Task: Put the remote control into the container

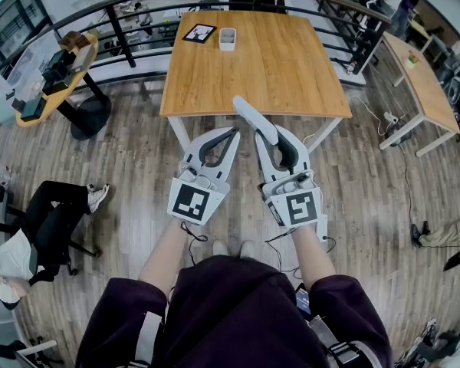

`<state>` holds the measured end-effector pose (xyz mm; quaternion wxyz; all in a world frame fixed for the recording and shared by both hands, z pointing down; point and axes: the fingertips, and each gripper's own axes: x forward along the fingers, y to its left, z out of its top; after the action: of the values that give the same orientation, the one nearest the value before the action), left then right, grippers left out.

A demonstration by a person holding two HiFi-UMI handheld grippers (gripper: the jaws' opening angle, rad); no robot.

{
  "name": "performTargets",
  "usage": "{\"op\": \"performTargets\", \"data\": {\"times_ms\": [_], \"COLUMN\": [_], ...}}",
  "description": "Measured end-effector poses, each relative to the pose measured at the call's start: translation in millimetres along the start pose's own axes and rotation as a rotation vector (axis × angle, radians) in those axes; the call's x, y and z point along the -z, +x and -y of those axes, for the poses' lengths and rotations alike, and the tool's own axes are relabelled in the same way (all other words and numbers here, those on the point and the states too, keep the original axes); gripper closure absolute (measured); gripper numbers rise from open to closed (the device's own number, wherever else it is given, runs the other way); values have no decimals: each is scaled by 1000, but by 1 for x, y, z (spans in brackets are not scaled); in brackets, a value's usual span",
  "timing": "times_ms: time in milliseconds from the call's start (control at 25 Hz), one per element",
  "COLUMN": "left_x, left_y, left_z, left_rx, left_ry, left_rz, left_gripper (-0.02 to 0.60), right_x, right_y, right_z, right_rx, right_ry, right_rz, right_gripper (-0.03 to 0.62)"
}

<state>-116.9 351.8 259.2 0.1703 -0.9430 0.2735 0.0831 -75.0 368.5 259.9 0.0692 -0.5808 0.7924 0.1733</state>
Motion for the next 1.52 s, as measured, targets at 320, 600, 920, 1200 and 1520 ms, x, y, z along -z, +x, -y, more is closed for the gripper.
{"op": "performTargets", "data": {"times_ms": [320, 600, 920, 1200, 1520], "left_x": [1, 7, 19, 37, 55], "left_y": [-21, -22, 4, 55, 123], "left_z": [-20, -26, -36, -44, -49], "left_rx": [12, 38, 46, 55, 39], "left_ry": [-45, -42, -53, -56, -60], "left_rz": [10, 9, 18, 7, 11], "left_gripper": [569, 569, 569, 569, 569], "right_x": [-2, 1, 14, 31, 54], "right_y": [13, 17, 34, 56, 78], "right_z": [-25, -29, -6, 40, 103], "right_rx": [26, 46, 60, 67, 51], "right_ry": [2, -2, -3, 3, 5], "right_rz": [-3, -10, -6, -11, -4], "right_gripper": [484, 485, 484, 484, 485]}}
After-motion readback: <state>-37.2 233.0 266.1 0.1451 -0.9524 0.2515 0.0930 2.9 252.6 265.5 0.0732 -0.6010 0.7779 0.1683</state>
